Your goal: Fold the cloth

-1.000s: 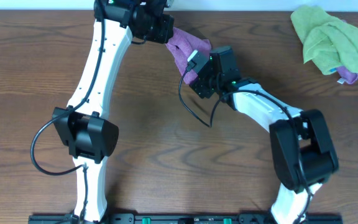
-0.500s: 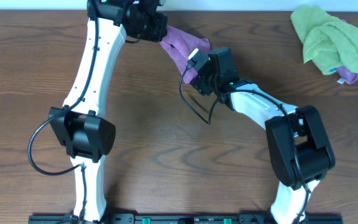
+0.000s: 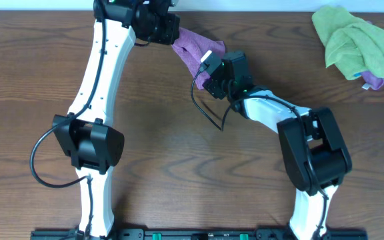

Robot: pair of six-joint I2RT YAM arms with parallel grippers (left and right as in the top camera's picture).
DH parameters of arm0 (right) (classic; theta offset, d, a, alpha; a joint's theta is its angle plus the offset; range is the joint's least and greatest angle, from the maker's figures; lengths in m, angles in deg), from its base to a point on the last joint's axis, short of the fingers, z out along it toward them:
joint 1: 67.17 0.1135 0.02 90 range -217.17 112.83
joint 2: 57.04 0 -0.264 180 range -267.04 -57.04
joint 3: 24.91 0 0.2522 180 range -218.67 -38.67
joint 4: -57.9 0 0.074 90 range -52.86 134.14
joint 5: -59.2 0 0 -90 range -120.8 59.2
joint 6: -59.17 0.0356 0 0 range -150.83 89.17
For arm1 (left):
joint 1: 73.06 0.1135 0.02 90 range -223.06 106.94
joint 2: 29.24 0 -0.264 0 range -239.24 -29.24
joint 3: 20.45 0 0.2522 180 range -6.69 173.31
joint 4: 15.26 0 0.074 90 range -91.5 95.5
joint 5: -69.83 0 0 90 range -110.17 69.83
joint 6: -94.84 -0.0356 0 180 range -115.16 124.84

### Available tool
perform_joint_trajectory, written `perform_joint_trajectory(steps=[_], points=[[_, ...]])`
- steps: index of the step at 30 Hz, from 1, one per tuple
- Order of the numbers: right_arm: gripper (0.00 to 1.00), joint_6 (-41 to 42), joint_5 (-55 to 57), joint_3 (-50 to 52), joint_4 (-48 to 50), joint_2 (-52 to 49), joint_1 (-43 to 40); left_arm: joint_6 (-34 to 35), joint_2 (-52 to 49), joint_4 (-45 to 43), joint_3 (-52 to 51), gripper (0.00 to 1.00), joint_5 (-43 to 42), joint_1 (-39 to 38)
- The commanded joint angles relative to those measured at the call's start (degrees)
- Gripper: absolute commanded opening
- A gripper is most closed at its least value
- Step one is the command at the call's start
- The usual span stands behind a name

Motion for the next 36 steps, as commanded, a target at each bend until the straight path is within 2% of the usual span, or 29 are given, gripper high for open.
perform_joint_trajectory(steps=[1,15,25,34,36], points=[[0.75,0.2,2.5,-0.6,1.1,-1.2,0.1,-1.2,0.0,0.3,-0.3,0.06,-1.5,0.1],[0.75,-3.9,5.2,-2.9,1.2,-1.5,-2.4,-1.2,0.0,0.3,-0.3,0.06,-0.9,0.1],[0.77,-3.8,5.6,-4.6,-0.9,-1.5,-3.5,-1.2,0.0,-0.2,-0.3,0.06,0.6,0.1],[0.76,8.4,-7.2,-4.6,-0.7,-1.5,-2.8,-1.2,0.0,-1.0,-0.3,0.06,0.0,0.0],[0.75,8.9,-9.6,-4.6,-0.7,-1.5,-1.9,-1.2,0.0,-1.0,-0.3,0.06,-0.1,0.0]])
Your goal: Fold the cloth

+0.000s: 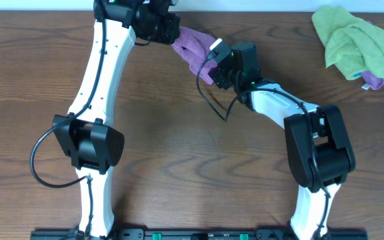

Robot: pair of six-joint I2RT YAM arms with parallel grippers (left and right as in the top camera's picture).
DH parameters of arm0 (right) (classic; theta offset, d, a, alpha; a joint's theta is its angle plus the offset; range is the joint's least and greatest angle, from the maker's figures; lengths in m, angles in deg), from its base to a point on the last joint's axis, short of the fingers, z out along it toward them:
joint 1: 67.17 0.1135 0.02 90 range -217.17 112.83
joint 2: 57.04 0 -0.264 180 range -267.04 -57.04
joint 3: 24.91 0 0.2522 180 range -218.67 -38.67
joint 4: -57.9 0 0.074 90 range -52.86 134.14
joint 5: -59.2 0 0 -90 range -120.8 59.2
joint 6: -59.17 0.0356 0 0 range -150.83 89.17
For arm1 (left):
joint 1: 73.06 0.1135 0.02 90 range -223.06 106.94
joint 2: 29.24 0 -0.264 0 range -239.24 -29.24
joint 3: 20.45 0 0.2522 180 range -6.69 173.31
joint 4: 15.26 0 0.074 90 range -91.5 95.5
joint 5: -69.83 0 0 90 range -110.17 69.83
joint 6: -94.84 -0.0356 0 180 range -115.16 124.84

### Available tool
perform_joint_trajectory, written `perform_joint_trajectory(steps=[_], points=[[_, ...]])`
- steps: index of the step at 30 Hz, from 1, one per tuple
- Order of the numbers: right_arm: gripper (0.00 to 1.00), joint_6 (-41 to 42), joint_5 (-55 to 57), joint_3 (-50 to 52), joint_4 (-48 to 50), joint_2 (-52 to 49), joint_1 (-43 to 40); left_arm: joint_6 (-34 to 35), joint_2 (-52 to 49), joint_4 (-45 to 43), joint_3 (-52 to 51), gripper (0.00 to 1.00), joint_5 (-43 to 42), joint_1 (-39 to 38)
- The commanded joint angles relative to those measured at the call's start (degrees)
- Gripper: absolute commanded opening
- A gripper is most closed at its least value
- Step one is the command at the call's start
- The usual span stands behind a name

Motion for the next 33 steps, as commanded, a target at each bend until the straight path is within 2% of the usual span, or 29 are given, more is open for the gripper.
perform_joint_trajectory(steps=[1,7,19,33], points=[[0.74,4.2,-5.4,-1.1,0.2,-1.2,1.6,-1.0,0.0,-0.1,-0.3,0.06,-0.3,0.0],[0.76,4.2,-5.3,-1.7,0.1,-1.2,2.1,-1.0,0.0,-0.1,-0.3,0.06,-1.4,0.1],[0.8,-0.9,-2.5,-10.0,-11.8,1.2,1.0,-1.0,0.0,-0.7,-0.3,0.06,-1.2,0.1],[0.83,-4.7,0.1,-10.4,-18.0,5.1,-0.8,-1.0,0.0,-0.8,-0.3,0.06,0.5,0.1]])
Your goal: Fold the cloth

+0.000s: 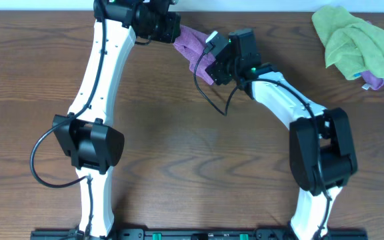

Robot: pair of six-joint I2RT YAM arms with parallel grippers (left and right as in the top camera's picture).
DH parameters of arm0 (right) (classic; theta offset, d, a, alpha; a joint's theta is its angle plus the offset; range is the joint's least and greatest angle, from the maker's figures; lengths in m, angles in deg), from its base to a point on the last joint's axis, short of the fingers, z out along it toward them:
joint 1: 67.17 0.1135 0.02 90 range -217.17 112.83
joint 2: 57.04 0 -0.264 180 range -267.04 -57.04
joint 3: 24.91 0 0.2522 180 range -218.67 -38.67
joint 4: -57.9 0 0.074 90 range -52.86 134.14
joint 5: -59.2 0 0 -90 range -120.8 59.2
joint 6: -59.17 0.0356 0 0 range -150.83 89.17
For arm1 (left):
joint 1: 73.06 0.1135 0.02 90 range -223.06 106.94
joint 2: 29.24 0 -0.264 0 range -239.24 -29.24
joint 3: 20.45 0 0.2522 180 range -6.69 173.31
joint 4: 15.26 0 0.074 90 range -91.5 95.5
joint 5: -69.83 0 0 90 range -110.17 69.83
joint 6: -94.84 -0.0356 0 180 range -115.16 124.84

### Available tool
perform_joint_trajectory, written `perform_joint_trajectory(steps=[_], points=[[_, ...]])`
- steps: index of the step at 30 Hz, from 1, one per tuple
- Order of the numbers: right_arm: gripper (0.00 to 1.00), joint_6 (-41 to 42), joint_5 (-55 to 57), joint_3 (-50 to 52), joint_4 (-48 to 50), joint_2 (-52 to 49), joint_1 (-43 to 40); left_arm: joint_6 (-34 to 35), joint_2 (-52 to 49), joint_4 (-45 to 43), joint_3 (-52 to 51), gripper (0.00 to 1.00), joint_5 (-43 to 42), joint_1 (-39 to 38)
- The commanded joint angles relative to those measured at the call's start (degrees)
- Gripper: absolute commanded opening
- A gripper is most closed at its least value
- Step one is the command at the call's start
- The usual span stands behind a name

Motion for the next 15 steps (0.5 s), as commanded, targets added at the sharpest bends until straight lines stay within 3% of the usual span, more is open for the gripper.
perform_joint_trajectory(steps=[1,15], points=[[0.83,-1.6,0.6,-1.0,-0.8,3.3,-1.1,-1.0,0.0,-0.1,-0.3,0.06,1.0,0.1],[0.84,-2.8,1.0,-1.0,-1.9,4.4,-3.1,-1.0,0.0,-1.5,-0.3,0.06,1.0,-0.8]])
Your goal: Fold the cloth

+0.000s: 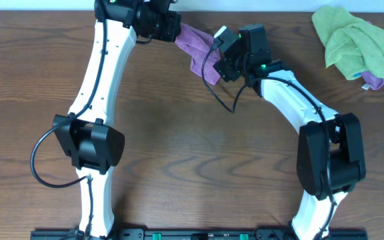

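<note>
A purple cloth [194, 45] hangs bunched between my two grippers near the table's far edge. My left gripper [177, 31] reaches in from the far left and is shut on the cloth's upper end. My right gripper [215, 64] points left from its black wrist and is shut on the cloth's lower right end. Its fingertips are mostly hidden under the wrist and a looping cable. The cloth looks like a narrow crumpled band, not spread flat.
A crumpled green cloth [352, 40] lies at the far right with a bit of purple fabric [375, 81] under it. The table's far edge [279, 11] runs just behind the grippers. Both arm bases stand at the near edge.
My right gripper has shifted a little to the right and toward the far edge, keeping hold of the cloth's end. The left gripper has stayed in place.
Both grippers held the purple cloth throughout, the left one fixed at the far edge. My right gripper stood nearer and lower at first. At each later moment it was closer to the far edge, and now it is also further right.
</note>
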Robot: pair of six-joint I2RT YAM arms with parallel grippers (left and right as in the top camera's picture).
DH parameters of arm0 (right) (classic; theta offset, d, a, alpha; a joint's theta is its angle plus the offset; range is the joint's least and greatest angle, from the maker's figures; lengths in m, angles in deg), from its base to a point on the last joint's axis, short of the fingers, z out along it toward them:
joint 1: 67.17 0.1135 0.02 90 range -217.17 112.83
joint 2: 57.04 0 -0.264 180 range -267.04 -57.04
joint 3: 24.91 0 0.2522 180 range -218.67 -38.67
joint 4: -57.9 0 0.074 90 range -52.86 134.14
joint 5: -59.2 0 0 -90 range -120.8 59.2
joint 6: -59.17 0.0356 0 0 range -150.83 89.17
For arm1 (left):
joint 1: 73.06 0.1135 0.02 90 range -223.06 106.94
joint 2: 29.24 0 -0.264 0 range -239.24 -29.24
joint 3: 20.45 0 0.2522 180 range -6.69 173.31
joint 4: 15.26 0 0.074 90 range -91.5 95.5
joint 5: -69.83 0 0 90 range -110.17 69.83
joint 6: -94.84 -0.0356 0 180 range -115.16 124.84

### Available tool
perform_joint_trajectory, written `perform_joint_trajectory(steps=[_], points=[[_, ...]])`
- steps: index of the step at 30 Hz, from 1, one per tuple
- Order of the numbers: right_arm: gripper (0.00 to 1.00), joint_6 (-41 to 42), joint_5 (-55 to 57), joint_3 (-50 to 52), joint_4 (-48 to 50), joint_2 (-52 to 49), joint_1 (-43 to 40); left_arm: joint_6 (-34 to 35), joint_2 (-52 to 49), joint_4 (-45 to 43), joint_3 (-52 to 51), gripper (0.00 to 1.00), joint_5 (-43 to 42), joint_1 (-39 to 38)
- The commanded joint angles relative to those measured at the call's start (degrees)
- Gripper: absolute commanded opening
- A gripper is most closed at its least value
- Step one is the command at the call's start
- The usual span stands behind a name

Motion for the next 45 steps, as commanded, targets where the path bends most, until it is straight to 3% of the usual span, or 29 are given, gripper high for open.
perform_joint_trajectory(steps=[1,20,45], points=[[0.84,-1.0,0.4,-0.9,-0.1,2.1,-1.0,-1.0,0.0,-0.2,-0.3,0.06,0.4,-0.4],[0.84,-1.0,-3.3,-0.9,-2.4,3.3,-1.7,-0.9,-0.5,-0.5,-0.3,0.06,0.3,-0.7],[0.8,4.6,-6.5,-0.9,8.7,-7.2,1.5,-0.5,-0.5,-0.5,-0.3,0.06,0.1,-0.7]])
